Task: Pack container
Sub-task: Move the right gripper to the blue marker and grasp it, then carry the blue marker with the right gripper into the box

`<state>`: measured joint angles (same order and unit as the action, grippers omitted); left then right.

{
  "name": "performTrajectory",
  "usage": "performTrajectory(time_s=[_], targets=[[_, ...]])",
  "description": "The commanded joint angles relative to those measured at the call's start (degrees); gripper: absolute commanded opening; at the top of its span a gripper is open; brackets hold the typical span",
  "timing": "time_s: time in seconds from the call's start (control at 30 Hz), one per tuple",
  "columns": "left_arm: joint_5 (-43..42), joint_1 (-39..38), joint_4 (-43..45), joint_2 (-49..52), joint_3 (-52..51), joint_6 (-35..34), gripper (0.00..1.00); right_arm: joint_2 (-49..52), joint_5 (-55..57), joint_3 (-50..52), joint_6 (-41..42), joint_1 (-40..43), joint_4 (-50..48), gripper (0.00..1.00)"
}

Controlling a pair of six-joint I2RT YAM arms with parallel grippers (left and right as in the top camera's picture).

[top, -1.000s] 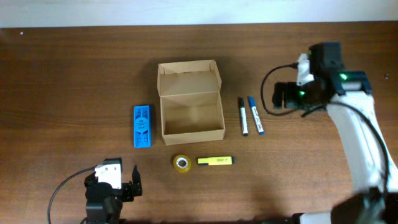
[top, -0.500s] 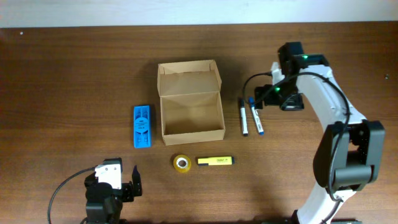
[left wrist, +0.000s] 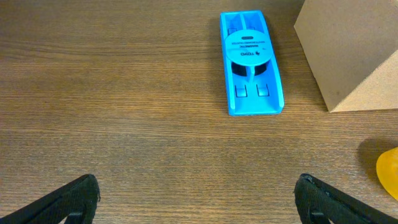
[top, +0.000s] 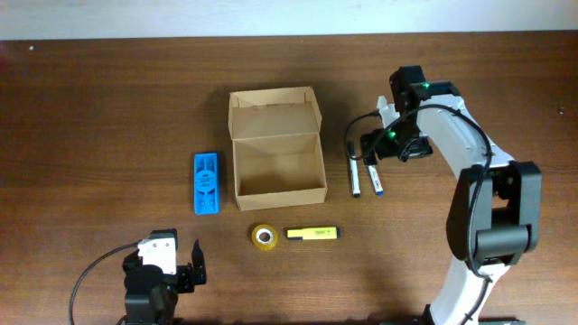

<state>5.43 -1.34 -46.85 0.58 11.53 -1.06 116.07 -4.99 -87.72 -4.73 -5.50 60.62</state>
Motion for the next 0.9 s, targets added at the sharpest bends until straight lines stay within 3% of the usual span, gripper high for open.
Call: performTrajectory(time_s=[0.0, 0.2, 0.4, 0.6, 0.87], targets=[[0.42, 0.39, 0.15, -0.24, -0.44, 0.92, 1.00, 2.45, 2.25, 1.88, -2.32, -1.46, -0.94, 0.92], [0.42, 0.39, 0.15, -0.24, -0.44, 0.92, 1.00, 3.45, 5.66, 2.97, -1.90, -2.29, -2.58, 0.89], [0.42, 0.39, 0.15, -0.24, -0.44, 0.92, 1.00, 3.58, 5.68, 3.08, -1.77, -3.52, -3.93, 0.72], [0.42, 0.39, 0.15, -0.24, -0.44, 0.92, 1.00, 3.63, 5.68, 4.09, -0.81, -5.49, -5.81, 0.71], [0.42, 0.39, 0.15, -0.24, -0.44, 0.92, 1.00, 3.67, 5.33, 6.84, 0.70, -5.79, -7.72, 0.47]])
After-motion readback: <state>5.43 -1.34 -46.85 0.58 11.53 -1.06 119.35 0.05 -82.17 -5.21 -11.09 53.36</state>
